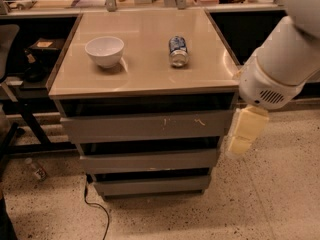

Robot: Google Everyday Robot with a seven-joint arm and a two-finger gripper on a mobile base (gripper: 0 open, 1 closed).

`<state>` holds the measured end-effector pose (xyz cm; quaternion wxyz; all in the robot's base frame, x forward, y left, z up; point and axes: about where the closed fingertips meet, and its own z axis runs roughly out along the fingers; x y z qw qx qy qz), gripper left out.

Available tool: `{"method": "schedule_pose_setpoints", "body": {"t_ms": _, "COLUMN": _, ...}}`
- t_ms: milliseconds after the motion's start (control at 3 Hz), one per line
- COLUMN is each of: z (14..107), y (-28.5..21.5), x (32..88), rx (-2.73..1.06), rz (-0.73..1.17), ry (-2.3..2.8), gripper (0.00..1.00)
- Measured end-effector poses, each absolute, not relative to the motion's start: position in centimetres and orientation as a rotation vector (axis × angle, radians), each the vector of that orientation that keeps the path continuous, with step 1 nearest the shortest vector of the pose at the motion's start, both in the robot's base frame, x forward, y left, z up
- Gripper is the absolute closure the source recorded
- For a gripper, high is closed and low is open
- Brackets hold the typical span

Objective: Open top drawer

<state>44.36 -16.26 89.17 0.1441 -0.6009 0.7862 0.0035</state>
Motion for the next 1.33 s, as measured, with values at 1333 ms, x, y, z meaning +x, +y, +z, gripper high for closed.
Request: {"method": "schedule_pose_setpoints", "body": {"t_ms": 1333, "z": 79.5, "y": -12.1, "x": 47.3, "rx": -1.724, "rz": 0.107, "ry": 2.300, "gripper": 0.00}}
